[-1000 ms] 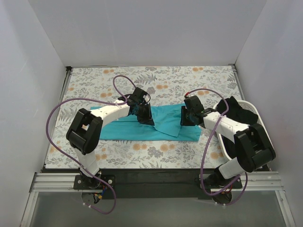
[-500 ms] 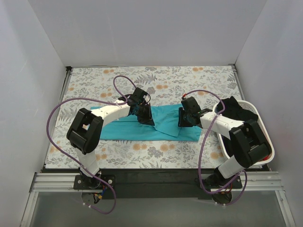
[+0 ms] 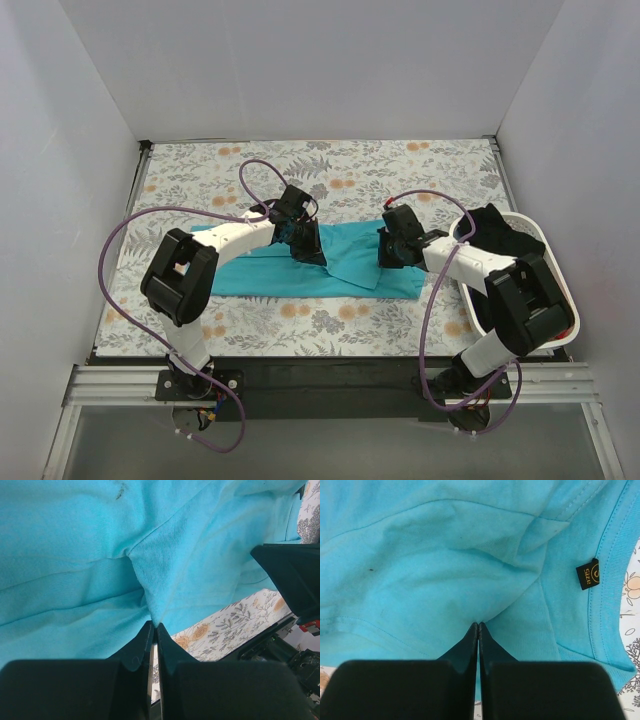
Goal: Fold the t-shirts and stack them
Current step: Fold the tshirt
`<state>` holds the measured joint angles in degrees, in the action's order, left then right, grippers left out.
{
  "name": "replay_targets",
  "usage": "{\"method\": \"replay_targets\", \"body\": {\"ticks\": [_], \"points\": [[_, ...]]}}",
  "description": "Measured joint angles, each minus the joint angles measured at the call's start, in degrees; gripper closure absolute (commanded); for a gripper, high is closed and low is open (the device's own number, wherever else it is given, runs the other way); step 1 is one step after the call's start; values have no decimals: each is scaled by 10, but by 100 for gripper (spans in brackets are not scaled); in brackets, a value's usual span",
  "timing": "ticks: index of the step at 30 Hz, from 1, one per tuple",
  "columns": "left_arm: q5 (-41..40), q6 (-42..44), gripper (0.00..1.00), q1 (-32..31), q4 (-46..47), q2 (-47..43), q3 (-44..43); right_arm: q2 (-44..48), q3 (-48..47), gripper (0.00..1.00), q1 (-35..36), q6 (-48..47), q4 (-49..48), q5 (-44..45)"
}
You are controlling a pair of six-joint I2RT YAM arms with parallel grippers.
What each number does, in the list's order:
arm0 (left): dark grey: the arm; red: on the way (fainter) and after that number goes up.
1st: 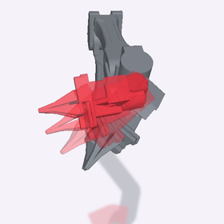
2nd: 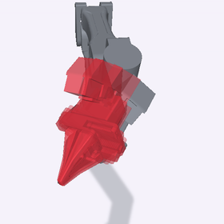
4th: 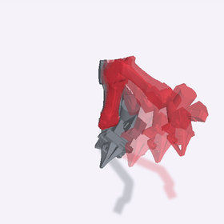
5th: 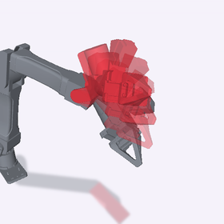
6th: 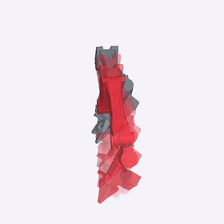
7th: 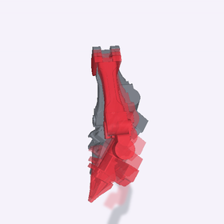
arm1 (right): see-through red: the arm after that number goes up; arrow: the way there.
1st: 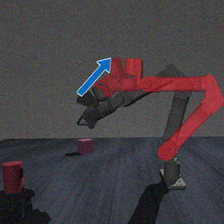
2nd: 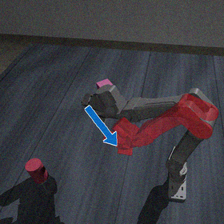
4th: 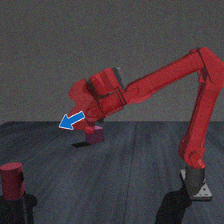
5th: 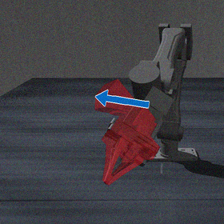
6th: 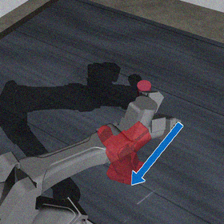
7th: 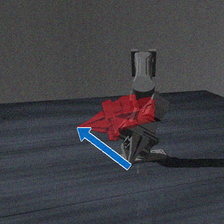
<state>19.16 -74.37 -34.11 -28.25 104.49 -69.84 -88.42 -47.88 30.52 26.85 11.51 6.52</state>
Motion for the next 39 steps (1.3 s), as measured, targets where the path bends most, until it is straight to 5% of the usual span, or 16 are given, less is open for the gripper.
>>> {"method": "replay_targets", "body": {"ticks": [29, 34, 39], "points": [[6, 2, 100, 3, -2, 2, -7, 95, 30, 99, 22, -1, 56, 43], [12, 4, 94, 3, 2, 3, -3, 95, 35, 99, 22, -2, 57, 58], [19, 6, 72, 3, 5, 13, 1, 92, 35, 98, 22, -5, 58, 69]]}}
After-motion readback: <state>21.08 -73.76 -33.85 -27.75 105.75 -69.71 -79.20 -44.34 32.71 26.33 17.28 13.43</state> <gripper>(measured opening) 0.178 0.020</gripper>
